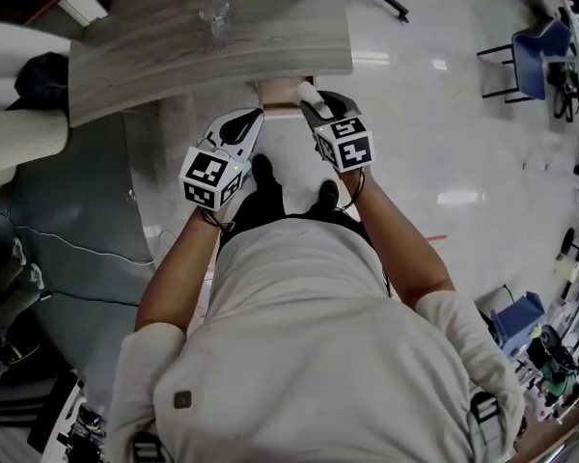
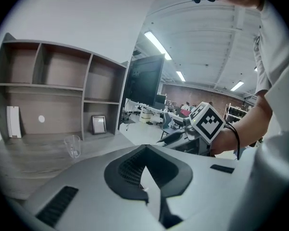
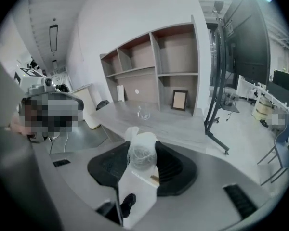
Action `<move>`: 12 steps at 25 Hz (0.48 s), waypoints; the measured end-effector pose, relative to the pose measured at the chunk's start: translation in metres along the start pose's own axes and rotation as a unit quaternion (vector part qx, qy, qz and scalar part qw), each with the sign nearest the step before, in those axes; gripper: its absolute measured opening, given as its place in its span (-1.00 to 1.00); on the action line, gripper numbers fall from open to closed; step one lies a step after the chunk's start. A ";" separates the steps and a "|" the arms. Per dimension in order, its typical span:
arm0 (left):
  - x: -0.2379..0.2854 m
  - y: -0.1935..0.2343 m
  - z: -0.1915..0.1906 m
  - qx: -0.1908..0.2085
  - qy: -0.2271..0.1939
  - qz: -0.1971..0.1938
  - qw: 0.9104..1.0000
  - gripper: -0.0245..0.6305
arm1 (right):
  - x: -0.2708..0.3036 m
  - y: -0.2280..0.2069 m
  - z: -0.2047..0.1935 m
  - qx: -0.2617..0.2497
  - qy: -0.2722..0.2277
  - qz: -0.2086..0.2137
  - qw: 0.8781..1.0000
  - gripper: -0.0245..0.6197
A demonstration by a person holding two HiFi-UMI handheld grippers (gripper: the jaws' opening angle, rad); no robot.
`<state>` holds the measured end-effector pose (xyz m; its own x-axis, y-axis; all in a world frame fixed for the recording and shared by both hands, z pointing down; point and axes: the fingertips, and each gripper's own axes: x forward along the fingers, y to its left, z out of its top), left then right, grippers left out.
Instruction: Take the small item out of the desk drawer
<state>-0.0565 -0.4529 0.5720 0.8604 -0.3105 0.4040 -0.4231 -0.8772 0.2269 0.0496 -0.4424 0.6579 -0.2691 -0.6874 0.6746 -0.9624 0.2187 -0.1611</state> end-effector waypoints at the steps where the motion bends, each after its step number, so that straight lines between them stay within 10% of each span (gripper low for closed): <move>1: -0.004 -0.002 0.005 0.002 -0.003 0.002 1.000 -0.88 | -0.008 0.002 0.007 -0.003 -0.008 0.004 1.000 -0.40; 12: -0.037 -0.034 0.070 0.028 -0.062 0.009 0.998 -0.88 | -0.089 0.025 0.072 -0.039 -0.101 0.030 0.994 -0.40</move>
<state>-0.0543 -0.4375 0.4875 0.8826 -0.3662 0.2949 -0.4254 -0.8890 0.1691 0.0468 -0.4256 0.5421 -0.3359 -0.7942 0.5064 -0.9406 0.3112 -0.1359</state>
